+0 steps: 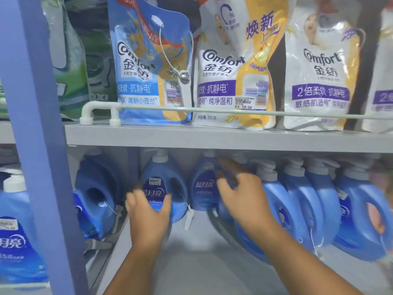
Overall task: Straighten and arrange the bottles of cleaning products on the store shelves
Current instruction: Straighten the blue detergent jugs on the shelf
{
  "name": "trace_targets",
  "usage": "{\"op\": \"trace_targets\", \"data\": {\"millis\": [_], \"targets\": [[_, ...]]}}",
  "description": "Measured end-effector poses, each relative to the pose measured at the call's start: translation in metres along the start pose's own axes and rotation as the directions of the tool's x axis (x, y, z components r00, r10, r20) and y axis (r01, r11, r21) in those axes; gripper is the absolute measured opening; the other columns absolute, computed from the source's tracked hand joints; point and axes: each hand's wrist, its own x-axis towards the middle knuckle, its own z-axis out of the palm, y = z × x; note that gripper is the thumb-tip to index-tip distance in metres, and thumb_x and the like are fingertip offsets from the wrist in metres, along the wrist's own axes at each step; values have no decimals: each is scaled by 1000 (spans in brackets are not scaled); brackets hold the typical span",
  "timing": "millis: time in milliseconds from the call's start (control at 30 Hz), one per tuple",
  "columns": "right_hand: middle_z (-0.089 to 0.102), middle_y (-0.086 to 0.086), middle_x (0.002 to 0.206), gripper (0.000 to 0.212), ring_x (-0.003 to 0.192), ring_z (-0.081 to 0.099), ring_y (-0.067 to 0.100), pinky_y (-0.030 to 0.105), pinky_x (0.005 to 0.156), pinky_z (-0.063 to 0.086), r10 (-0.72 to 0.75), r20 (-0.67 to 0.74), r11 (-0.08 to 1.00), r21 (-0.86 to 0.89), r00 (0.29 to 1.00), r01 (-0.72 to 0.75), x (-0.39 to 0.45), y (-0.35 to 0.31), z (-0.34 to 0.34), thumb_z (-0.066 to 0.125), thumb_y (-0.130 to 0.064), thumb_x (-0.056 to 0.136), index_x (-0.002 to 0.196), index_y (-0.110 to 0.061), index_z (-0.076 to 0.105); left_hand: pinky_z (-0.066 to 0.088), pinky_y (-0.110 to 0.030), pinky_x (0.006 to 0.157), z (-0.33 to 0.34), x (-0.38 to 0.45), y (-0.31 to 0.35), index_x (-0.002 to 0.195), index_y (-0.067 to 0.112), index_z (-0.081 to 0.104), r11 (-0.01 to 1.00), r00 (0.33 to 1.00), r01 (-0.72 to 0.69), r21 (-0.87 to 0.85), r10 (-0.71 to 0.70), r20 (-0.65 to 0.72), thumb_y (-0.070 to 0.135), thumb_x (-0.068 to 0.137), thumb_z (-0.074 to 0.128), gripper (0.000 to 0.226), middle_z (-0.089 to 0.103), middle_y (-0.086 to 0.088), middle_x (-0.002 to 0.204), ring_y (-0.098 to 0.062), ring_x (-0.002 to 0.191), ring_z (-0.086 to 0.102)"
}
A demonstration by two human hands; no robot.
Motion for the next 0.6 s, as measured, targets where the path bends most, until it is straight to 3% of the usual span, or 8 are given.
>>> {"op": "trace_targets", "data": {"millis": [67, 100, 200, 267, 333, 433, 533, 600], "targets": [[63, -14, 107, 23, 103, 54, 7, 11, 88, 37, -18, -375, 999, -46, 927, 0, -32, 7, -51, 69, -26, 95, 118, -29, 68, 49, -35, 97, 11, -19, 24, 107, 32, 54, 981, 984, -114, -155, 133, 116, 32, 88, 77, 30, 58, 9, 114, -14, 114, 56], [60, -15, 111, 28, 106, 53, 9, 16, 90, 36, 38, -409, 998, -25, 912, -53, -45, 17, -70, 73, -30, 93, 120, -28, 65, 50, -30, 96, 21, -30, 37, 104, 35, 58, 964, 962, -94, -249, 152, 227, 30, 89, 77, 25, 63, 12, 112, -8, 110, 60], [57, -15, 118, 56, 108, 57, 12, 27, 87, 40, 379, -121, 925, 73, 918, -372, -37, 51, -75, 79, -47, 84, 132, -30, 54, 51, -26, 101, 53, -56, 68, 117, 38, 60, 905, 822, 77, -419, 180, 540, 43, 75, 84, 48, 66, 15, 121, -3, 116, 63], [61, -12, 106, 54, 98, 58, 15, 29, 75, 42, 399, 28, 917, -17, 917, -399, -32, 64, -59, 81, -54, 78, 117, -29, 53, 45, -21, 107, 70, -69, 80, 132, 46, 49, 909, 748, 122, -400, 181, 639, 59, 65, 82, 75, 57, 23, 136, 6, 128, 53], [65, -10, 89, 48, 85, 61, 16, 27, 66, 44, 390, 16, 919, 45, 921, -391, -30, 75, -47, 86, -52, 73, 94, -26, 52, 49, -21, 103, 75, -75, 82, 137, 51, 43, 912, 711, 163, -377, 156, 686, 54, 65, 85, 83, 57, 25, 138, 10, 125, 55], [73, -15, 96, 36, 91, 68, 1, 20, 75, 53, 305, 153, 926, 183, 940, -331, -27, 76, -41, 86, -45, 78, 101, -31, 63, 59, -22, 86, 63, -79, 76, 145, 44, 38, 938, 741, 156, -308, 95, 665, 40, 60, 94, 101, 65, 15, 128, 3, 107, 67], [70, -26, 96, 14, 92, 64, -4, 11, 79, 47, 210, 366, 909, 268, 907, -319, -23, 71, -37, 59, -43, 101, 103, -30, 65, 57, -17, 74, 35, -84, 68, 133, 53, 43, 943, 845, 120, -310, 67, 531, 25, 60, 97, 95, 67, 17, 118, 4, 96, 68], [67, -22, 82, 25, 75, 59, 1, 6, 66, 43, 260, 290, 889, 300, 921, -346, -3, 74, -34, 51, -40, 105, 90, -25, 65, 59, -22, 74, 13, -85, 60, 131, 51, 47, 941, 887, 99, -324, 64, 457, 18, 62, 97, 91, 69, 18, 116, -2, 98, 70]]}}
